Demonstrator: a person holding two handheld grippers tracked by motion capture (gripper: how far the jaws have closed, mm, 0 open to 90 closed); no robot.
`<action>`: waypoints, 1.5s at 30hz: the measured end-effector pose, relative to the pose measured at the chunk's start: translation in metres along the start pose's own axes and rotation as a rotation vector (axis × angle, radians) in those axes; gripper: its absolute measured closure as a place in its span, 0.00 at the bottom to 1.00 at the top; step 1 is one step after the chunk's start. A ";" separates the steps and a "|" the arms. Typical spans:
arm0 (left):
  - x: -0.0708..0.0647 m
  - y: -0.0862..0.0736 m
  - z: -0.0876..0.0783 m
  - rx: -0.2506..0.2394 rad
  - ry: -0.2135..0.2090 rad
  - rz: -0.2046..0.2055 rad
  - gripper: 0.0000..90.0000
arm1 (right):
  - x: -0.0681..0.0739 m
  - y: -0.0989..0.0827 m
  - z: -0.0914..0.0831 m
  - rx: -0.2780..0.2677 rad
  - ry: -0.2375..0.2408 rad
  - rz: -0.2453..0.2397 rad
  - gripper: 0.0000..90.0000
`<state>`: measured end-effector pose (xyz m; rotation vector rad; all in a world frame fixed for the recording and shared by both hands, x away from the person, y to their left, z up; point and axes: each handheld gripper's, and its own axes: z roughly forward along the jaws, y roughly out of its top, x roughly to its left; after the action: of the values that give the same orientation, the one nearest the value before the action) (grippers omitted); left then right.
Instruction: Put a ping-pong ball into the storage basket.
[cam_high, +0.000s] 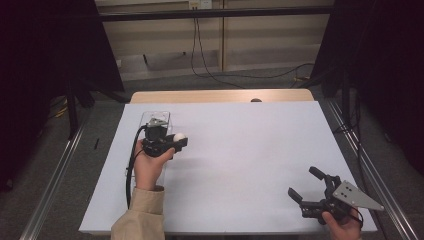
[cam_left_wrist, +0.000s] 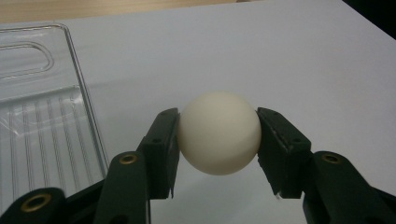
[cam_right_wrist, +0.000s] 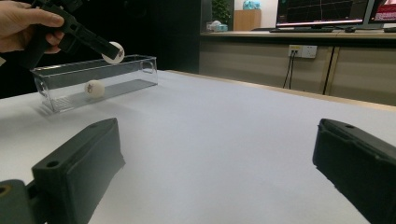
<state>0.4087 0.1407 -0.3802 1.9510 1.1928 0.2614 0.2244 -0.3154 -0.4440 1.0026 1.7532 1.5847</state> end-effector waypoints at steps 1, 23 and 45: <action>0.000 0.000 -0.001 -0.003 0.002 -0.002 0.57 | 0.000 0.000 0.000 0.000 0.000 0.000 0.01; 0.007 0.001 -0.011 -0.009 0.018 -0.014 0.57 | 0.000 0.000 0.000 -0.001 0.000 0.000 0.01; 0.016 0.000 -0.020 -0.019 0.034 -0.027 0.57 | 0.001 0.000 0.000 0.001 -0.001 0.001 0.01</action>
<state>0.4057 0.1644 -0.3709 1.9195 1.2333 0.2919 0.2241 -0.3150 -0.4441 1.0040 1.7538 1.5838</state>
